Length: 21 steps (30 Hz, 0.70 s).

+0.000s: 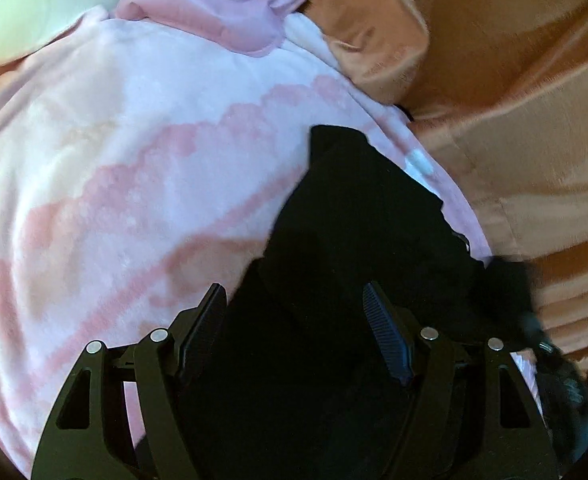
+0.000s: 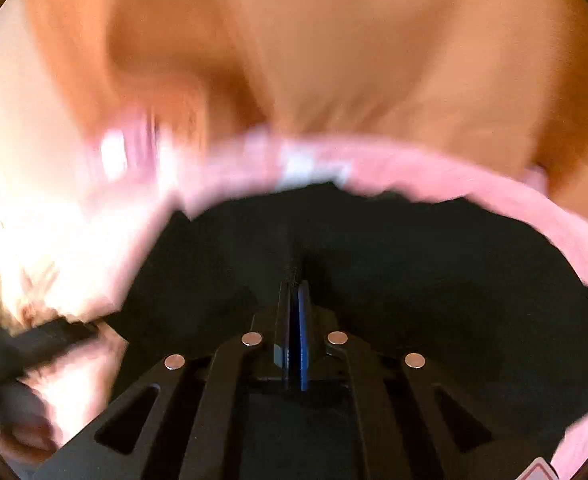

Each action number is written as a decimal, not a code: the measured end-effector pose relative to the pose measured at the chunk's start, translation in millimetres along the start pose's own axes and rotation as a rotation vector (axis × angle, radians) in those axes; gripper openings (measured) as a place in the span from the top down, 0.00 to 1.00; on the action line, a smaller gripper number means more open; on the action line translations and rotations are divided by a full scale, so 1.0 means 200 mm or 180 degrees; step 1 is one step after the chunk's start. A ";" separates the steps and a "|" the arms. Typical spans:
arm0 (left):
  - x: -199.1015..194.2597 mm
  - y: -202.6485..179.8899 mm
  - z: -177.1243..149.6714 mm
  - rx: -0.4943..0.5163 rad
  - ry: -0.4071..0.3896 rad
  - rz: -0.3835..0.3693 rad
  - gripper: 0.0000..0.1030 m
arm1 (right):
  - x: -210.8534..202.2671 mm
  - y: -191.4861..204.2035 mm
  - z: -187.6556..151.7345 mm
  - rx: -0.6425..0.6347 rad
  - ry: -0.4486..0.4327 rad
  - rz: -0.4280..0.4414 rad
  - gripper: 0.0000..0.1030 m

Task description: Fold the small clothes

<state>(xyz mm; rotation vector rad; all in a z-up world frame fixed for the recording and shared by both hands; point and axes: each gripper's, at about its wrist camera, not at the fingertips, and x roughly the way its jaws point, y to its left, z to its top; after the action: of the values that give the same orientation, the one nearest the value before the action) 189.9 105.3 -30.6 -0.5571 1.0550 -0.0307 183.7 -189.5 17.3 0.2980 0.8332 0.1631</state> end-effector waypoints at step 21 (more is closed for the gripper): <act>0.20 -0.05 -0.06 -0.0620 0.0434 -0.0427 0.34 | -0.16 -0.93 -0.25 0.1560 0.0143 -0.0046 0.48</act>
<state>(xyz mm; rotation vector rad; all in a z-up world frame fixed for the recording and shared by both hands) 203.8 80.0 -62.9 -0.8112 1.1589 -0.0854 129.4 -364.8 -51.4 0.7499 0.9140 -0.0518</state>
